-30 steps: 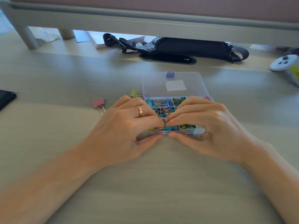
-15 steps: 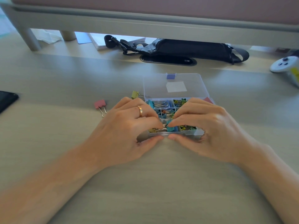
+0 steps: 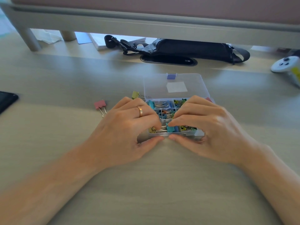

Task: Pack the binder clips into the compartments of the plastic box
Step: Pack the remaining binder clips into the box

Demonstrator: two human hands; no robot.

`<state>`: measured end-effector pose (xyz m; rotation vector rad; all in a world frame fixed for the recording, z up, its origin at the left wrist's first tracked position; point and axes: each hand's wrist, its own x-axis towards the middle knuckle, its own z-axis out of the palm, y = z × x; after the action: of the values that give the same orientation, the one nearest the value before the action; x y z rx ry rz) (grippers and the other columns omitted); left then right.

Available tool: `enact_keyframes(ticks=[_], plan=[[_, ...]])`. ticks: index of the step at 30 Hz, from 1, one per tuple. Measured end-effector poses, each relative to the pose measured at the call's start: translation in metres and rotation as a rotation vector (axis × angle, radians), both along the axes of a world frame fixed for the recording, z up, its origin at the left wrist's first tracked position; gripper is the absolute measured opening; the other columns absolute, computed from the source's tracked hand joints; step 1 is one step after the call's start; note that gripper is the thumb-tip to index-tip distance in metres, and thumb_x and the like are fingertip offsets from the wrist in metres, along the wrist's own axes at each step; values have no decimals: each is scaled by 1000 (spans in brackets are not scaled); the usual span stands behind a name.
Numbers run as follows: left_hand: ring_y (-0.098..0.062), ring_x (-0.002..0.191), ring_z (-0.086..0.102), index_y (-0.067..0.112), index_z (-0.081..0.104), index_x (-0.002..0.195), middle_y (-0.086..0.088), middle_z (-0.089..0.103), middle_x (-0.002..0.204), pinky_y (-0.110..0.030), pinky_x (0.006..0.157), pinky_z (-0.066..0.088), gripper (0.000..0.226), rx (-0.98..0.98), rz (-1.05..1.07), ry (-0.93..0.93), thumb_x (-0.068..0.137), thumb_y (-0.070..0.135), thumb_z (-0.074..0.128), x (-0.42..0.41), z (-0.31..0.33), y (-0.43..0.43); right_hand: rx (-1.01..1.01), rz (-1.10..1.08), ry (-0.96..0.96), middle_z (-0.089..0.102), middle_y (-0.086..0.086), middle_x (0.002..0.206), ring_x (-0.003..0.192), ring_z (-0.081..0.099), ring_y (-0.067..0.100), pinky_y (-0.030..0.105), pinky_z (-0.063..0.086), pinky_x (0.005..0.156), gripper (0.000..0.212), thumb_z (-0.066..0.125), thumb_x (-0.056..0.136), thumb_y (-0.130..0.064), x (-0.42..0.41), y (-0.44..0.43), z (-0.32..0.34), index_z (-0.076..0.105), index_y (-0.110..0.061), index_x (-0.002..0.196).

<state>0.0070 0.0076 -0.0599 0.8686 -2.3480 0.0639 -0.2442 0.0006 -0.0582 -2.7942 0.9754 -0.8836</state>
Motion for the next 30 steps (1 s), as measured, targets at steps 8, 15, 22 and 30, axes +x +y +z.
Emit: enact_keyframes(ticks=[8, 15, 22, 30], plan=[[-18, 94, 63, 15, 72, 92, 6, 68, 99, -33, 82, 47, 25, 81, 37, 104, 87, 39, 79, 1, 7, 2, -17, -10, -46, 71, 0, 102, 93, 62, 20, 39, 53, 78, 22, 79, 93, -33, 2, 1, 0, 80, -13, 103], [12, 84, 53, 28, 67, 95, 17, 59, 89, -5, 70, 37, 22, 382, 482, 123, 90, 7, 63, 57, 49, -45, -50, -203, -175, 68, 0, 106, 96, 62, 19, 35, 54, 82, 48, 71, 91, -54, -6, -2, 3, 77, -14, 117], [6, 83, 61, 42, 65, 105, 20, 63, 104, -18, 77, 48, 20, 705, 478, -212, 90, 31, 72, 89, 56, -51, -95, -290, -244, 65, -5, 104, 93, 56, 11, 23, 48, 85, 51, 49, 105, -51, -14, -7, 5, 76, -9, 115], [3, 78, 65, 39, 70, 90, 21, 69, 85, -16, 68, 49, 15, 669, 390, -202, 84, 28, 77, 81, 50, -51, -15, -368, -345, 70, 3, 103, 95, 64, 23, 31, 51, 82, 41, 47, 106, -35, -24, -12, -6, 77, -8, 111]])
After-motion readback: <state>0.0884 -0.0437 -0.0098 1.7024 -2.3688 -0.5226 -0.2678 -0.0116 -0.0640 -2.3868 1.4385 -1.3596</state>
